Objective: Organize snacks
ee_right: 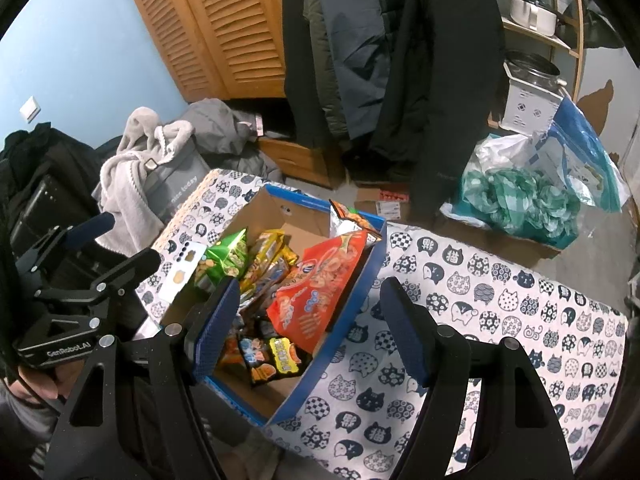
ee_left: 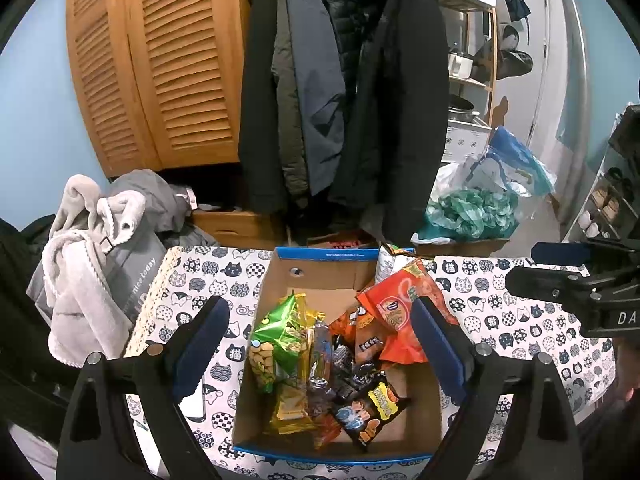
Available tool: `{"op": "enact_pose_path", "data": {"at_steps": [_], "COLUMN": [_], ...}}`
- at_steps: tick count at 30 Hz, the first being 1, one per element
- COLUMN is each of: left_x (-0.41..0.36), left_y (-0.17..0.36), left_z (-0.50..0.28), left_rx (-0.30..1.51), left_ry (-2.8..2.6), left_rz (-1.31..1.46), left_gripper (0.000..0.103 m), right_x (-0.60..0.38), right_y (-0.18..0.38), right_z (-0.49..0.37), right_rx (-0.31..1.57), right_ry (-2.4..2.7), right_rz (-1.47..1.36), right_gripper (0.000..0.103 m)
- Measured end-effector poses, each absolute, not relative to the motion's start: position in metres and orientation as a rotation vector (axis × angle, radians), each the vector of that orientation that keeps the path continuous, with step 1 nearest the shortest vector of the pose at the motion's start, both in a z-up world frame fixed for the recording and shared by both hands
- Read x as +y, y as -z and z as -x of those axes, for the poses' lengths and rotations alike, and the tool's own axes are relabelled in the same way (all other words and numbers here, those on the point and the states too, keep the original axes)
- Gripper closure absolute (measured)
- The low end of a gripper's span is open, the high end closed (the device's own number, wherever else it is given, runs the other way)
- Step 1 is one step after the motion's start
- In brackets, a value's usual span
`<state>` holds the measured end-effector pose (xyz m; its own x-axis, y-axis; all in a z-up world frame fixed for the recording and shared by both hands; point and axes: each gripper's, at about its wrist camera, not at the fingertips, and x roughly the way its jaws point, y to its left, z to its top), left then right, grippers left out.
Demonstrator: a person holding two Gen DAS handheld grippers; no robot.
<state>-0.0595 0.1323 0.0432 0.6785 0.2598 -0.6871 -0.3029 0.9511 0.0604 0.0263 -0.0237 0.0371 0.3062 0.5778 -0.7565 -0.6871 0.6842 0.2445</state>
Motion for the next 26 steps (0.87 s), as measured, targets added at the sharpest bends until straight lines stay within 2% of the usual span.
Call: {"op": "enact_pose_path", "data": {"at_steps": [26], "left_x": [0.1294], "left_y": [-0.0412], "left_z": [0.0563], "left_rx": [0.782], "left_ry": [-0.298], "left_rz": [0.077], "left_gripper": [0.01], "right_x": [-0.0244], "right_y": [-0.038], "right_z": [-0.0255], "right_rx": [0.942], "right_ry": [-0.845], "right_rz": [0.132], "right_gripper": [0.03]}}
